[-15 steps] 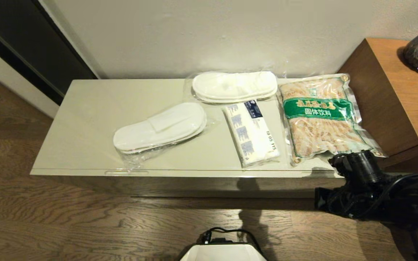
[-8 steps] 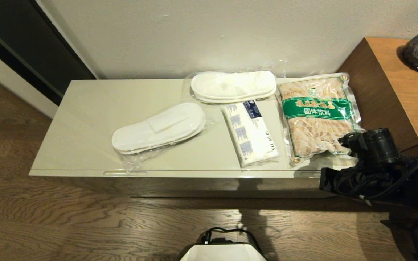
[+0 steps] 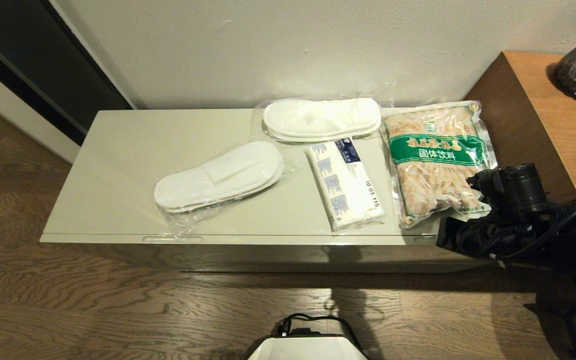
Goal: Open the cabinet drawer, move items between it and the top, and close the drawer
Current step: Open the drawer
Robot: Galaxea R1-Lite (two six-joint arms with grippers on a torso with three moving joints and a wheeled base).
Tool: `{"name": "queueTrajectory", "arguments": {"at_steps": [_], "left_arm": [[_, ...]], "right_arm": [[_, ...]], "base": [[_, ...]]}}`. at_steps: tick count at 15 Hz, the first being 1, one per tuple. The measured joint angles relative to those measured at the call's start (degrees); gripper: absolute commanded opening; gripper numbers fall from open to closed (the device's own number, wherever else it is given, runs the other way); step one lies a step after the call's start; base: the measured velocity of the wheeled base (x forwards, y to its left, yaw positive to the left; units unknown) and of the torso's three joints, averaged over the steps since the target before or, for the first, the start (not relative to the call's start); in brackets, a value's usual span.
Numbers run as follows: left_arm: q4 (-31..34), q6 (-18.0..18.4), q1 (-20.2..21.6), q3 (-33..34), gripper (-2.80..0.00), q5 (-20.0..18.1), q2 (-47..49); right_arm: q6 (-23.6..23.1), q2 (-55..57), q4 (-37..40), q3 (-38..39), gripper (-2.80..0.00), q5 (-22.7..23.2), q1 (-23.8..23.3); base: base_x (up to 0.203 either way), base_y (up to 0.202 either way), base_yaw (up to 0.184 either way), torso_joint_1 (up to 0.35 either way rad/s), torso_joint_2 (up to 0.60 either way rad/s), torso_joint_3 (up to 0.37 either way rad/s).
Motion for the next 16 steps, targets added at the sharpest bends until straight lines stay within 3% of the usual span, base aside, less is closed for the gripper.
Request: {"name": "queueTrajectory", "arguments": {"at_steps": [5, 8, 16], "left_arm": [[-0.02, -0.02, -0.02, 0.00, -2.80, 0.07, 0.00], [0.03, -0.02, -0.02, 0.00, -2.80, 0.01, 0.00], [0.43, 0.07, 0.00, -0.20, -2.80, -0.13, 0.00]], "right_arm": [[0.56, 2.59, -2.57, 4.00, -2.80, 0.80, 0.00], [2.95, 2.63, -2.88, 8.72, -2.80, 6.61, -0.02], [4.34, -11.89, 8.46, 16.05, -2.80, 8.52, 2.40]], "base": [[0.000, 0.000, 0.000, 0.000, 0.00, 0.000], [0.000, 0.000, 0.000, 0.000, 0.00, 0.000], [0.000, 0.000, 0.000, 0.000, 0.00, 0.000]]}}
